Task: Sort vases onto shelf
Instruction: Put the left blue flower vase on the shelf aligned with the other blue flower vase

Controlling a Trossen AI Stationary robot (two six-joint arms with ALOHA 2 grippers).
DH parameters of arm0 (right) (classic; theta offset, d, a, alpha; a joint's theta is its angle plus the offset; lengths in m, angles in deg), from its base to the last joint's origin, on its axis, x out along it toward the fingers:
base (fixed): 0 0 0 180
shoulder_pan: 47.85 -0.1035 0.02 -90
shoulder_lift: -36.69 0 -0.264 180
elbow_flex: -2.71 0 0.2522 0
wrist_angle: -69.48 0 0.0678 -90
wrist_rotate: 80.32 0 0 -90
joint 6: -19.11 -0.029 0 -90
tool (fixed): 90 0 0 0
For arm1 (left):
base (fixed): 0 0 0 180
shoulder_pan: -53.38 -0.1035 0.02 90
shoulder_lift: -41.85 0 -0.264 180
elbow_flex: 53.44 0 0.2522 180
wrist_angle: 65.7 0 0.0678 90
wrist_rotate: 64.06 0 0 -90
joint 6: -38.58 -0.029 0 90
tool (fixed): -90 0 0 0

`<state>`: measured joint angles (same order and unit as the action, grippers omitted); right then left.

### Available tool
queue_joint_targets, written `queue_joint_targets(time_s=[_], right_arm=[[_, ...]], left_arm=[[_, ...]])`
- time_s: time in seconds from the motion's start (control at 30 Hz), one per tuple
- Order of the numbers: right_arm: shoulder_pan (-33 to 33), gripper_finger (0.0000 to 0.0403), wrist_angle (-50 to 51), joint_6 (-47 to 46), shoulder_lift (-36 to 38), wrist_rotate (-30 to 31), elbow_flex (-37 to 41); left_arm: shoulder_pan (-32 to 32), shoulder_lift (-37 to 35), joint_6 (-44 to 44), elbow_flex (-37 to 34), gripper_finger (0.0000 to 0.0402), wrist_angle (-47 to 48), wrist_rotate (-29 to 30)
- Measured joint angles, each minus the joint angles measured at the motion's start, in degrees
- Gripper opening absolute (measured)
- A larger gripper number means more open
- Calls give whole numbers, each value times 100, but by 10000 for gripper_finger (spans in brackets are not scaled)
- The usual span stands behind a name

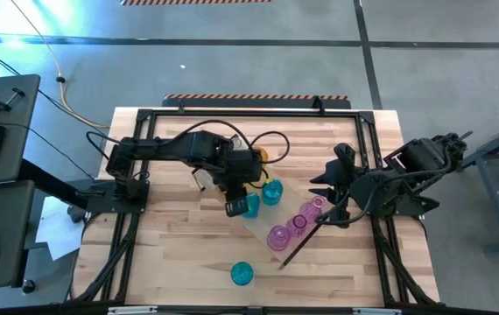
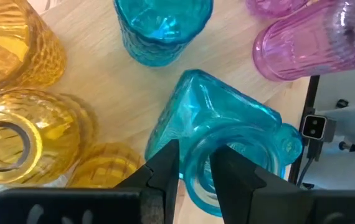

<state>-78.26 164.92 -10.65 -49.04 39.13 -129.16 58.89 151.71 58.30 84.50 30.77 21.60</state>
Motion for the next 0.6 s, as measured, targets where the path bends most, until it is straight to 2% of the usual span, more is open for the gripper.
queue_joint_targets(time_s=[0.6], right_arm=[[0,76,-1,11,0,-8,0]], left_arm=[[-25,0,5,0,81,-526,-132]])
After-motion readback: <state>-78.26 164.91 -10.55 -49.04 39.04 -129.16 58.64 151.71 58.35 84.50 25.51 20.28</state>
